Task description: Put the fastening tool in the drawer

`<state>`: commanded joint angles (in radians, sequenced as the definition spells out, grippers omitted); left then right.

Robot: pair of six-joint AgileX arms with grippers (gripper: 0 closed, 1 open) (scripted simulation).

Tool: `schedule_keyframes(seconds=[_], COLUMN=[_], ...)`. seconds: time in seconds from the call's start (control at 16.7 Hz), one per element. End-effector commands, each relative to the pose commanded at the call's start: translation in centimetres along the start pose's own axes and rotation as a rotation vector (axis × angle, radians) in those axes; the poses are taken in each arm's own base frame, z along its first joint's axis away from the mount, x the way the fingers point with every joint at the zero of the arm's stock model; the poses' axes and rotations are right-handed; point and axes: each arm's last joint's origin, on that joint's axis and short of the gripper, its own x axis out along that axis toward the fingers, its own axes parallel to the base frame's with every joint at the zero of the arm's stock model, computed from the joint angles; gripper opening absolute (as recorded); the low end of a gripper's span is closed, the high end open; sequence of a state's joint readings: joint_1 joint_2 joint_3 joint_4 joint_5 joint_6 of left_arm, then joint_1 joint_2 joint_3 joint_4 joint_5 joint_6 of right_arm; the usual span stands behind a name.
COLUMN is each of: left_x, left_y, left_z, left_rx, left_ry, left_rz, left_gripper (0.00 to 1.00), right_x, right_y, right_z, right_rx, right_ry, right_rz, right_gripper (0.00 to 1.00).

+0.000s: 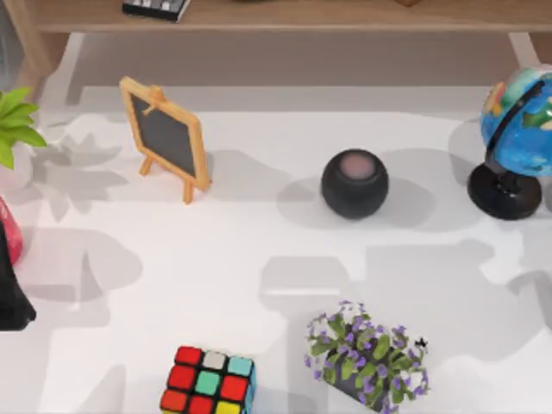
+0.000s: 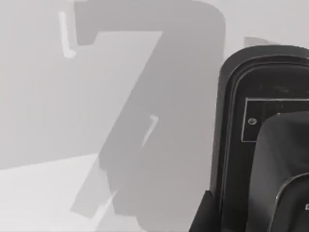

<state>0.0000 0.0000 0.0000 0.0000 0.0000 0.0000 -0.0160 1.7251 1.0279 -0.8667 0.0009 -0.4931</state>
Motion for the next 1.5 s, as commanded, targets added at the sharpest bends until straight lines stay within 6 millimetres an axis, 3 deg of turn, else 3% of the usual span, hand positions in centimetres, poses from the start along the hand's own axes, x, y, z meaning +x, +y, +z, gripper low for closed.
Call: schedule_keyframes(seconds=[0.18,0.72,0.9,1.02,1.14,1.32,1.5], left_x=[0.0,0.0,0.0,0.0,0.0,0.0,0.0], left_y=[0.0,0.0,0.0,0.0,0.0,0.0,0.0], left_z=[0.0,0.0,0.0,0.0,0.0,0.0,0.0], left_rx=[0.000,0.000,0.000,0.000,0.000,0.000,0.000], left_ry=[0.000,0.000,0.000,0.000,0.000,0.000,0.000], left_rz=[0.000,0.000,0.000,0.000,0.000,0.000,0.000], left_gripper=[1.00,1.00,1.00,1.00,1.00,1.00,1.00], right_x=[-3.8,-22.8,-26.9,-27.5,-26.3,-22.5,-16.3], right_y=[-1.5,-8.7,-11.1,-12.9,-15.3,-18.8,-21.9], right_z=[0.0,1.1,1.3,1.9,3.0,4.3,5.5], right_rx=[0.045,0.216,0.265,0.294,0.324,0.376,0.430], right_ry=[-0.080,-0.515,-0.612,-0.627,-0.602,-0.504,-0.350], right_rz=[-0.062,-0.402,-0.485,-0.499,-0.481,-0.408,-0.284], right_gripper=[0.00,0.00,0.00,0.00,0.00,0.00,0.00])
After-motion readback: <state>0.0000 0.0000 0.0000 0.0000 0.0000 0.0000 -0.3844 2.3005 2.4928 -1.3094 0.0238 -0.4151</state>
